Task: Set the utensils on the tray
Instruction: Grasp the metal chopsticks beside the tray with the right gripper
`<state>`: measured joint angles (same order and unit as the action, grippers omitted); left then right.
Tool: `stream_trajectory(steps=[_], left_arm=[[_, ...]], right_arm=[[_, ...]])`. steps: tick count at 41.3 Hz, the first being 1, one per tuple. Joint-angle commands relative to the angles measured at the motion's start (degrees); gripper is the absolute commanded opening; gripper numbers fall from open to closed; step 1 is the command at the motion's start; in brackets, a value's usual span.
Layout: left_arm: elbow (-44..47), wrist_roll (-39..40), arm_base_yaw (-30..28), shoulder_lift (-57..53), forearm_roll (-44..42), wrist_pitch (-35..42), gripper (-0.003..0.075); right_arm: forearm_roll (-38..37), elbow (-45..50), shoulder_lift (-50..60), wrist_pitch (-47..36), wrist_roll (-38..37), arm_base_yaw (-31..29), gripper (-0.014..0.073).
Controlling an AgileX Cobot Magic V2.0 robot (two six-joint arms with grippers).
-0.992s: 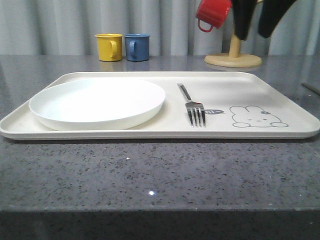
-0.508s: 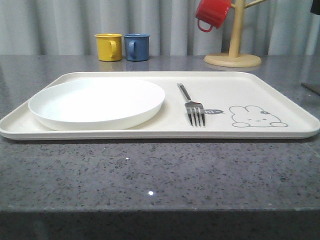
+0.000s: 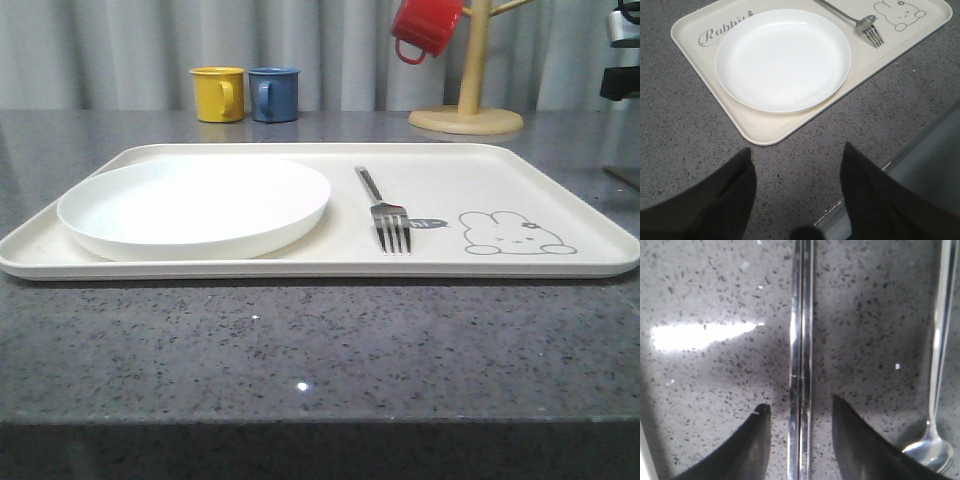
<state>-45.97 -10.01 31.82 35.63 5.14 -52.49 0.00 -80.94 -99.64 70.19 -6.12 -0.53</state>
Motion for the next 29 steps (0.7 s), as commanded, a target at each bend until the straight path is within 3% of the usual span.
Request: stream_trajectory(steps=[1,10,20,29], left_arm=[[-1.5,0.5,0.4,0.1,0.4,4.0,0.0365],[-1.5,0.5,0.4,0.1,0.4,4.0,0.0365],[-1.5,0.5,0.4,0.1,0.4,4.0,0.0365],[-1.5,0.5,0.4,0.1,0.4,4.0,0.0365]], right_arm=[[0.0,-1.2,1.7,1.0,0.9,-0.4,0.0328],[0.0,-1.3,1.2,1.0,1.2,-0.4,0.0319],[0.4,-1.3,0.8,0.8,1.2,-0.4,0.0217],[0.4,-1.4,0.7,0.3,1.2,-0.4,0.0214]])
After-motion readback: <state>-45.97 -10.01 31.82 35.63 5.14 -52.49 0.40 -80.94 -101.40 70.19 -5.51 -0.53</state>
